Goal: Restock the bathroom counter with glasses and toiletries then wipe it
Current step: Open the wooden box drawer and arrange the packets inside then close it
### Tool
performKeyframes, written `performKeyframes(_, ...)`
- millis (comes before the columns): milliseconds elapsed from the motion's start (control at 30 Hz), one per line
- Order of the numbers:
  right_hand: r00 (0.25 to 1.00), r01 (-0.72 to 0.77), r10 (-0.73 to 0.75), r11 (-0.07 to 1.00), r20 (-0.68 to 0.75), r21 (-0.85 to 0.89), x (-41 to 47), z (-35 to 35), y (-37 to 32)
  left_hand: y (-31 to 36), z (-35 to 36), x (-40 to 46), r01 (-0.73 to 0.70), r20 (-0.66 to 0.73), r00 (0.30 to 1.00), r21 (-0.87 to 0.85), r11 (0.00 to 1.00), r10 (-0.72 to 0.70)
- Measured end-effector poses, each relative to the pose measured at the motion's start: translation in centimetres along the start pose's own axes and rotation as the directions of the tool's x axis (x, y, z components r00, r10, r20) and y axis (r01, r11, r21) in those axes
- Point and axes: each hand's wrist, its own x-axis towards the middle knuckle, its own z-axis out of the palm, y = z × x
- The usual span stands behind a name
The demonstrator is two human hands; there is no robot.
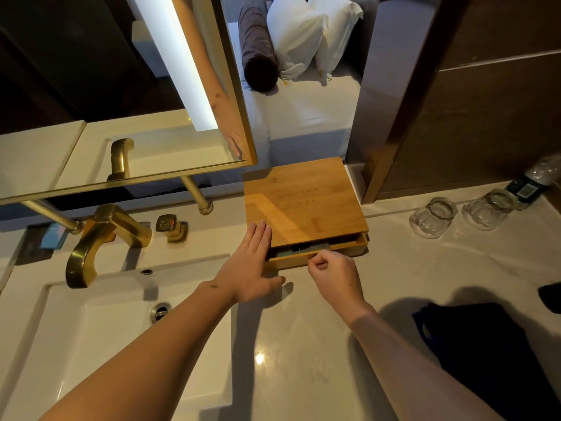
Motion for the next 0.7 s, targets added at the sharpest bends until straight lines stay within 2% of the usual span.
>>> performKeyframes(400,0.999,0.027,-0.028,0.999,-0.022,-0.039,2.5,0.0,-1.2,0.2,0.4,0.4,0.005,-0.012,1.000,0.066,0.998,-0.004)
performKeyframes(700,0.999,0.021,-0.021,1.000,-0.027,0.017,2.5,0.2,-1.1,-0.1,0.5,0.5,-0.015,-0.034,0.999,0.117,0.993,0.019)
